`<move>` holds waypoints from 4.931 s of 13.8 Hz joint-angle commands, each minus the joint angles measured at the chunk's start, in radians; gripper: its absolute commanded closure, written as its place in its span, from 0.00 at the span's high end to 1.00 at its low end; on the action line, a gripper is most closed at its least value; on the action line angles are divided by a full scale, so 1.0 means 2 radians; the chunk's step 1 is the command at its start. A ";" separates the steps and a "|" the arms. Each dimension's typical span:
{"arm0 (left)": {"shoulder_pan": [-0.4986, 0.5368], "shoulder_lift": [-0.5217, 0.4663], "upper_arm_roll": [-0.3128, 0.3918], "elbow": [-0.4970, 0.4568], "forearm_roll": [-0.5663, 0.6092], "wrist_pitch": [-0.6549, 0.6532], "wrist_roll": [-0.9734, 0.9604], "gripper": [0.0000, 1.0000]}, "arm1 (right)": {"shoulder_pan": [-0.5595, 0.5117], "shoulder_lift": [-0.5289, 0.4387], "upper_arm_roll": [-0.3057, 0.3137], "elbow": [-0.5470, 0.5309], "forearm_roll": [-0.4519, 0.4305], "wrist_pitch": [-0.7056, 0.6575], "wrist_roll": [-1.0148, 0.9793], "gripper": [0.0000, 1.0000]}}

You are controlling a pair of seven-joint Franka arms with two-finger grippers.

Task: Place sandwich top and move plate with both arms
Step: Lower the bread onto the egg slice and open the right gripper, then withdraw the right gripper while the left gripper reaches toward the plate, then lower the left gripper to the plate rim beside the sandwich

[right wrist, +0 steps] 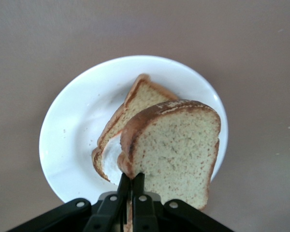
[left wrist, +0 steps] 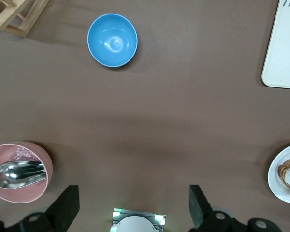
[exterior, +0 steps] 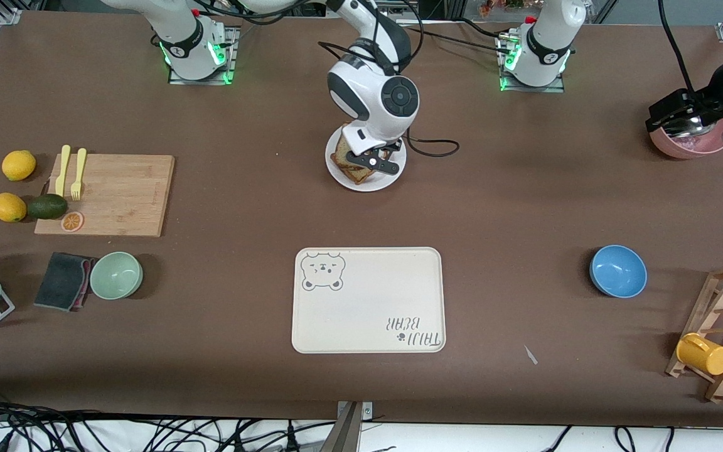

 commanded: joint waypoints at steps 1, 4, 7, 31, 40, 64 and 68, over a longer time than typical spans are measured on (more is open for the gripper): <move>-0.006 -0.002 0.003 -0.006 0.007 0.007 0.007 1.00 | 0.012 0.016 -0.007 0.021 0.007 -0.002 0.009 0.00; -0.007 0.000 0.003 -0.007 0.007 0.009 0.007 1.00 | 0.012 0.013 -0.008 0.026 0.004 -0.001 0.009 1.00; -0.006 0.004 0.003 -0.012 -0.012 0.015 0.006 1.00 | 0.005 0.008 -0.014 0.042 0.004 -0.008 0.001 1.00; -0.014 0.045 -0.083 -0.226 -0.088 0.325 0.001 1.00 | -0.446 -0.366 0.031 -0.149 -0.060 -0.137 -0.528 1.00; -0.015 0.091 -0.135 -0.265 -0.228 0.394 0.026 1.00 | -0.490 -0.363 0.004 -0.110 -0.056 -0.163 -0.598 1.00; -0.095 0.243 -0.139 -0.338 -0.720 0.396 0.525 0.99 | -0.486 -0.360 0.004 -0.106 -0.055 -0.163 -0.598 1.00; -0.095 0.256 -0.139 -0.351 -0.766 0.375 0.593 0.96 | -0.486 -0.360 0.004 -0.106 -0.055 -0.163 -0.598 1.00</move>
